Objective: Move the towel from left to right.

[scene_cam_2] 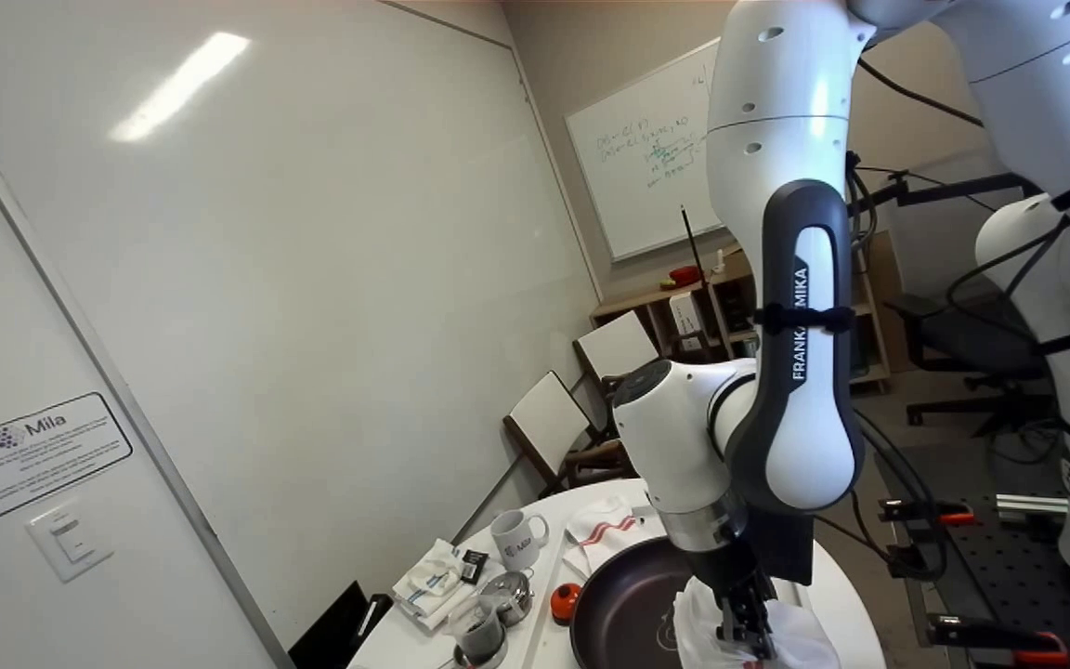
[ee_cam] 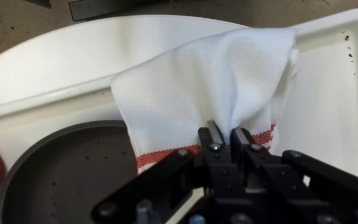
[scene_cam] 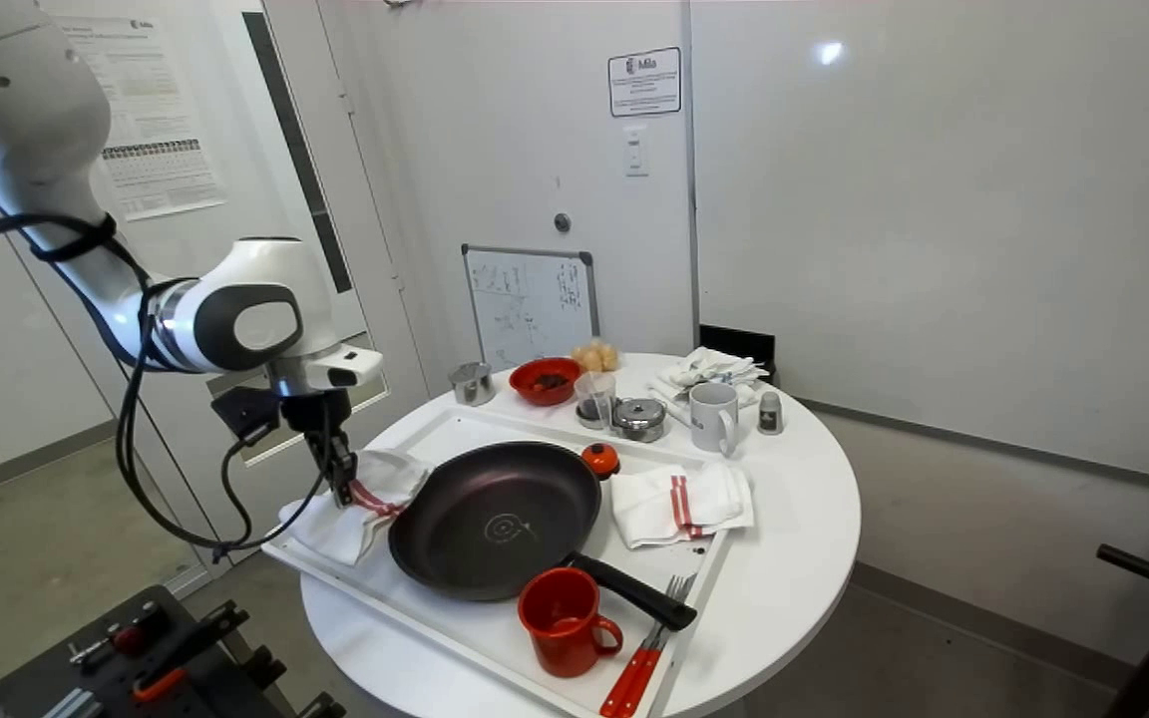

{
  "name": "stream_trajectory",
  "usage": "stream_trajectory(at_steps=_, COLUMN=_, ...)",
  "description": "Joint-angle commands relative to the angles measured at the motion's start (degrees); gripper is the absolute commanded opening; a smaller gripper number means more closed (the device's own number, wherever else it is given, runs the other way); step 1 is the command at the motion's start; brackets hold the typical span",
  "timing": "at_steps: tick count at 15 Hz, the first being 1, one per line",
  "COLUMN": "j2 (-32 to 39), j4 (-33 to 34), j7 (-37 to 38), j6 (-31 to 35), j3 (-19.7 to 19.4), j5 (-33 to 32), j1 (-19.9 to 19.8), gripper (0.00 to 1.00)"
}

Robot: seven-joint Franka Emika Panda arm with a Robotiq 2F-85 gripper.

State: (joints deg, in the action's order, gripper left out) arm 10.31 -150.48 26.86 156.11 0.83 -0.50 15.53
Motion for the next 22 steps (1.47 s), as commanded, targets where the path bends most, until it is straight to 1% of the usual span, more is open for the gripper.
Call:
stream_trajectory(at_steps=1, j2=-3.5, j4=-4.6, j7=-0.2, j6=1.8, j3=-0.8, j5=-0.2, j1=-3.6, gripper=0.03)
stream_trajectory(at_steps=4, j2=-4.5, j4=-6.1, j7=-1.5, j6=2.4, j3=-1.2, j5=1.0, j1=-6.7, gripper=0.03)
stream_trajectory(at_steps=8, j2=-5.5, j4=-6.6, j7=-6.6, j6=2.9, j3=-0.3, j5=5.9, j1=-10.6, gripper=0.03)
stream_trajectory(at_steps=9, j2=-3.2, j4=-4.8, j7=-3.3, j6=1.5, j3=-0.7, j5=2.8, j1=-9.3, gripper=0.03)
stream_trajectory(at_steps=10, j2=-3.3, j4=-4.8, j7=-3.8, j6=1.5, j3=-0.8, j5=3.1, j1=-9.8, gripper=0.11)
stream_trajectory(at_steps=17, j2=-3.0, j4=-4.7, j7=-3.7, j6=1.5, j3=-0.6, j5=3.0, j1=-9.6, gripper=0.11)
stream_trajectory(at_steps=18, j2=-3.0, j4=-4.7, j7=-3.7, j6=1.5, j3=-0.6, j5=3.0, j1=-9.6, gripper=0.03)
stream_trajectory(at_steps=21, j2=-2.6, j4=-2.3, j7=1.2, j6=2.2, j3=-4.5, j5=-3.8, j1=-9.9, gripper=0.03)
stream_trajectory(at_steps=22, j2=-2.6, j4=-1.3, j7=1.7, j6=2.1, j3=-5.5, j5=-4.9, j1=-10.4, gripper=0.03)
